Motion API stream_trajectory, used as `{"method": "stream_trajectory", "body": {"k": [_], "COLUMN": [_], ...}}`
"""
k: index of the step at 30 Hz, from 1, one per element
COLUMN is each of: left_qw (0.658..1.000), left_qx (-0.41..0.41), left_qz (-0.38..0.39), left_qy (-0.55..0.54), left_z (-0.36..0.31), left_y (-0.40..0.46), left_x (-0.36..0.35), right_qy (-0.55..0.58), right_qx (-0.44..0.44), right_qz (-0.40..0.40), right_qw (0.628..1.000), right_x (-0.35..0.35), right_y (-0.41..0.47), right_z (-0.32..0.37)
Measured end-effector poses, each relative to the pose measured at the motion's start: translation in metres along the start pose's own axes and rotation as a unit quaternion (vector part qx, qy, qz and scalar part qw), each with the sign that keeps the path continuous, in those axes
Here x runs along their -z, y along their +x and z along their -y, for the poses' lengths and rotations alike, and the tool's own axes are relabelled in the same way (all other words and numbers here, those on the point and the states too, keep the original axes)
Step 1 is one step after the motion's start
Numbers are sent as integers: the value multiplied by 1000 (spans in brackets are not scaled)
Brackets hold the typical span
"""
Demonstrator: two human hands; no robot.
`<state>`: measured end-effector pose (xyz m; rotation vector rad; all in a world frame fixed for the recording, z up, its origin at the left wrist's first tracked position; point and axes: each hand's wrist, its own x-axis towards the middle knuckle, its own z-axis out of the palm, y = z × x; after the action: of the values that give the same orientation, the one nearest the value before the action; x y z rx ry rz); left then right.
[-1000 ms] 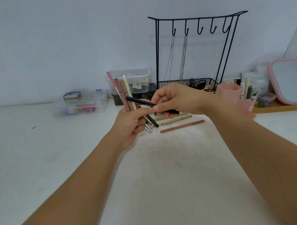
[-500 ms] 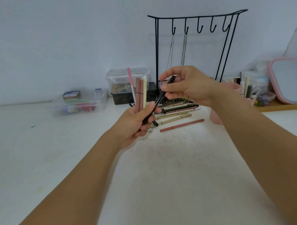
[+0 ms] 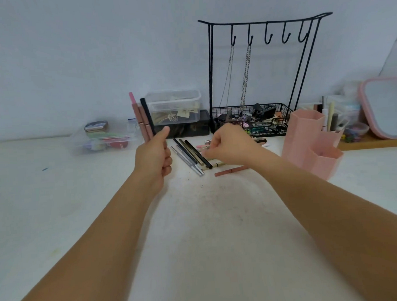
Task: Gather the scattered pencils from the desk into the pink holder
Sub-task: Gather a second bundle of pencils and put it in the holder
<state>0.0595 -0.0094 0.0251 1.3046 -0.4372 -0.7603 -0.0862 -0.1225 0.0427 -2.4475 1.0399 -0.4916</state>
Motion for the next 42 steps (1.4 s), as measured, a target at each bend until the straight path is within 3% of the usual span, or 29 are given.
{"method": "stream_trajectory", "body": {"k": [4, 11, 16, 18, 24, 27, 31, 37, 42], "left_qw": [999, 997, 997, 997, 997, 1000, 997, 997, 996], "left_qx": [29, 43, 35, 33, 25, 21, 25, 18, 10], "left_qz": [-25, -13, -14, -16, -28, 3, 63, 19, 75], "left_qy": [39, 65, 69, 72, 66, 16, -40, -70, -56], "left_z": [6, 15, 15, 14, 17, 16, 14, 12, 12], "left_y": [7, 11, 9, 9, 10, 9, 7, 9, 8], "left_x": [1, 1, 1, 2, 1, -1, -2, -2, 0], "right_qy": [-39, -41, 4, 78, 342, 432, 479, 546, 557], "right_qx": [-46, -51, -69, -68, -57, -82, -110, -123, -106], "right_qz": [40, 41, 5, -9, 5, 26, 51, 61, 122], "right_qw": [997, 997, 998, 995, 938, 898, 869, 826, 814], "right_x": [-5, -10, 22, 41, 79, 82, 75, 66, 43], "right_y": [1, 0, 2, 0, -1, -1, 1, -1, -5], "right_z": [-4, 1, -4, -6, -13, -18, -20, -18, -1]}}
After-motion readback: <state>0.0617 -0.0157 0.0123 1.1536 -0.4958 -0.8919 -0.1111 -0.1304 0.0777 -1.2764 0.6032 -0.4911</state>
